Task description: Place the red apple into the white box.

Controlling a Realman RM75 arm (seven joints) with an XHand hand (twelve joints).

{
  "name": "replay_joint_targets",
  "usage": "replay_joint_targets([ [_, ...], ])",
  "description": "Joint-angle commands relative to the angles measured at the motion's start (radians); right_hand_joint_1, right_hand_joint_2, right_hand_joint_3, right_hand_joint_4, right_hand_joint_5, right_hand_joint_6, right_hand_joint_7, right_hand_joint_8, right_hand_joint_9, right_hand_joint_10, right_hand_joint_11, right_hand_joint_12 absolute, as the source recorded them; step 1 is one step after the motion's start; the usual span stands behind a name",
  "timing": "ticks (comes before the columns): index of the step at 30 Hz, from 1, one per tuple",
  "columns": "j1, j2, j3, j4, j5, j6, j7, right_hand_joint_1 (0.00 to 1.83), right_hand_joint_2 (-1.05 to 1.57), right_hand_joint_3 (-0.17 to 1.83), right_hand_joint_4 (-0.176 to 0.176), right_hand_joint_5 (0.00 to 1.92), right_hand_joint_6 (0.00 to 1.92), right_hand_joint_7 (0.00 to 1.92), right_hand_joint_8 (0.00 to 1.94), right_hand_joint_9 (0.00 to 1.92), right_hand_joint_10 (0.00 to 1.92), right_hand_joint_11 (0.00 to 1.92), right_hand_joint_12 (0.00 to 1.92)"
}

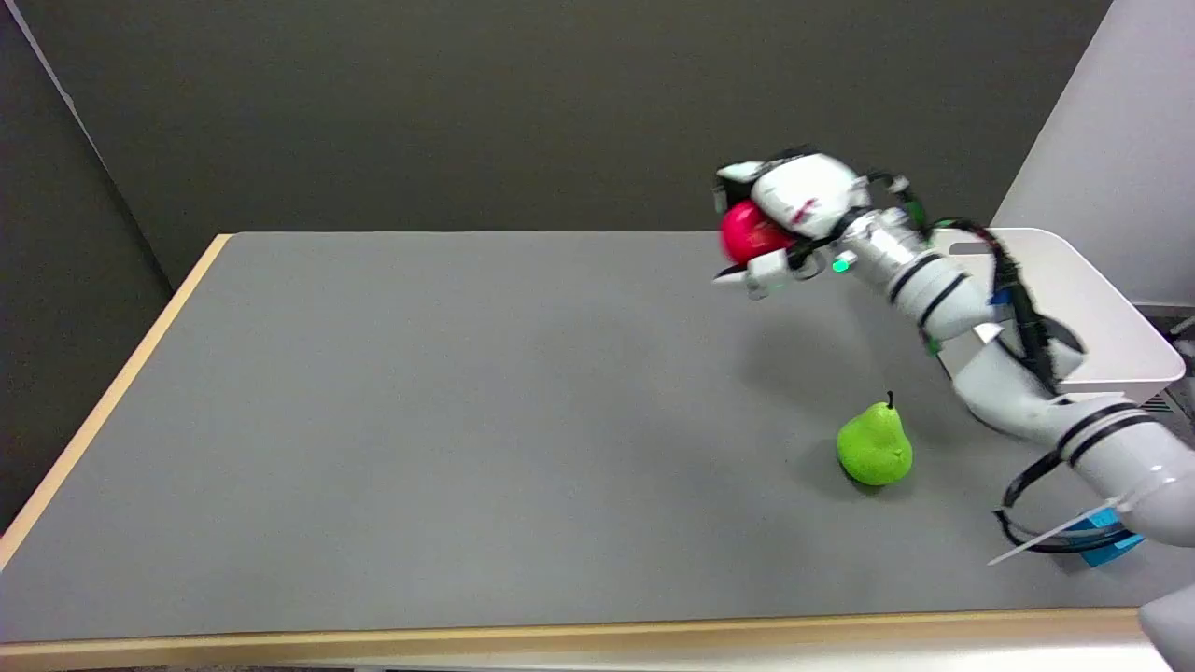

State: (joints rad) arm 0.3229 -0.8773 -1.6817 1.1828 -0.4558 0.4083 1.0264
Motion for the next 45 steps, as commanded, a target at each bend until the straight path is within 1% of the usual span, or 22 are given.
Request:
replay_joint_targets([
  [1, -0.159, 0.266, 0.273, -0.073, 0.114, -0.475, -0.056, 1.31, 1.05, 0.50, -0.074, 0.58, 1.62, 0.66, 1.51, 0.76, 1.68, 0.68, 1.60],
  [4, -0.191, 0.284, 0.307, -0.110, 0.150, -0.540, -0.056, 1.30, 1.06, 0.51, -0.071, 0.56, 1.65, 0.63, 1.55, 0.74, 1.71, 0.65, 1.60],
  [6, -0.213, 0.285, 0.341, -0.124, 0.164, -0.567, -0.055, 1.30, 1.06, 0.53, -0.066, 0.55, 1.66, 0.61, 1.58, 0.74, 1.73, 0.62, 1.66],
  [9, -0.248, 0.281, 0.402, -0.130, 0.169, -0.587, -0.055, 1.27, 1.18, 0.34, -0.063, 0.50, 1.67, 0.54, 1.62, 0.68, 1.77, 0.66, 1.60],
  [11, -0.266, 0.278, 0.421, -0.129, 0.169, -0.591, -0.055, 1.27, 1.20, 0.33, -0.063, 0.48, 1.69, 0.52, 1.64, 0.67, 1.80, 0.62, 1.64],
  [12, -0.271, 0.276, 0.425, -0.128, 0.169, -0.591, -0.055, 1.26, 1.19, 0.35, -0.063, 0.48, 1.70, 0.51, 1.66, 0.66, 1.82, 0.57, 1.70],
  [13, -0.272, 0.276, 0.426, -0.127, 0.169, -0.591, -0.055, 1.25, 1.19, 0.38, -0.062, 0.47, 1.72, 0.50, 1.69, 0.65, 1.84, 0.52, 1.77],
  [15, -0.273, 0.274, 0.421, -0.128, 0.169, -0.584, -0.055, 1.25, 1.20, 0.36, -0.062, 0.46, 1.73, 0.49, 1.70, 0.64, 1.86, 0.51, 1.78],
  [19, -0.272, 0.274, 0.402, -0.134, 0.169, -0.573, -0.055, 1.25, 1.20, 0.36, -0.062, 0.46, 1.73, 0.48, 1.70, 0.64, 1.86, 0.51, 1.78],
  [26, -0.263, 0.269, 0.319, -0.134, 0.166, -0.537, -0.055, 1.25, 1.21, 0.36, -0.061, 0.46, 1.74, 0.48, 1.70, 0.64, 1.86, 0.51, 1.78],
  [34, -0.262, 0.252, 0.312, -0.149, 0.194, -0.524, -0.045, 1.25, 1.20, 0.36, -0.062, 0.46, 1.73, 0.48, 1.70, 0.64, 1.86, 0.51, 1.77],
  [35, -0.264, 0.248, 0.315, -0.151, 0.216, -0.526, -0.044, 1.18, 1.24, 0.32, -0.039, 0.46, 1.76, 0.48, 1.72, 0.59, 1.82, 0.44, 1.79],
  [36, -0.264, 0.244, 0.318, -0.152, 0.224, -0.530, -0.044, 1.07, 1.30, 0.24, 0.001, 0.45, 1.80, 0.47, 1.75, 0.49, 1.77, 0.30, 1.82],
  [37, -0.263, 0.240, 0.324, -0.155, 0.248, -0.532, -0.044, 0.95, 1.25, 0.35, 0.034, 0.39, 1.60, 0.40, 1.50, 0.38, 1.55, 0.16, 1.77],
  [38, -0.263, 0.237, 0.332, -0.158, 0.275, -0.530, -0.044, 0.86, 0.97, 0.77, 0.042, 0.24, 1.00, 0.24, 0.77, 0.26, 1.09, 0.07, 1.57],
  [39, -0.263, 0.233, 0.336, -0.162, 0.296, -0.527, -0.044, 0.73, 0.77, 1.00, 0.055, 0.13, 0.56, 0.11, 0.28, 0.15, 0.68, 0.01, 1.34],
  [41, -0.263, 0.222, 0.353, -0.172, 0.331, -0.521, -0.044, 0.42, 0.66, 0.94, 0.089, 0.02, 0.20, 0.00, 0.00, 0.00, 0.12, 0.00, 0.93],
  [43, -0.263, 0.200, 0.376, -0.190, 0.356, -0.485, -0.044, 0.30, 0.60, 0.90, 0.092, 0.00, 0.04, 0.00, 0.00, 0.00, 0.00, 0.00, 0.91],
  [45, -0.263, 0.181, 0.390, -0.203, 0.377, -0.449, -0.044, 0.22, 0.57, 0.87, 0.097, 0.00, 0.00, 0.00, 0.00, 0.00, 0.00, 0.00, 0.99],
])
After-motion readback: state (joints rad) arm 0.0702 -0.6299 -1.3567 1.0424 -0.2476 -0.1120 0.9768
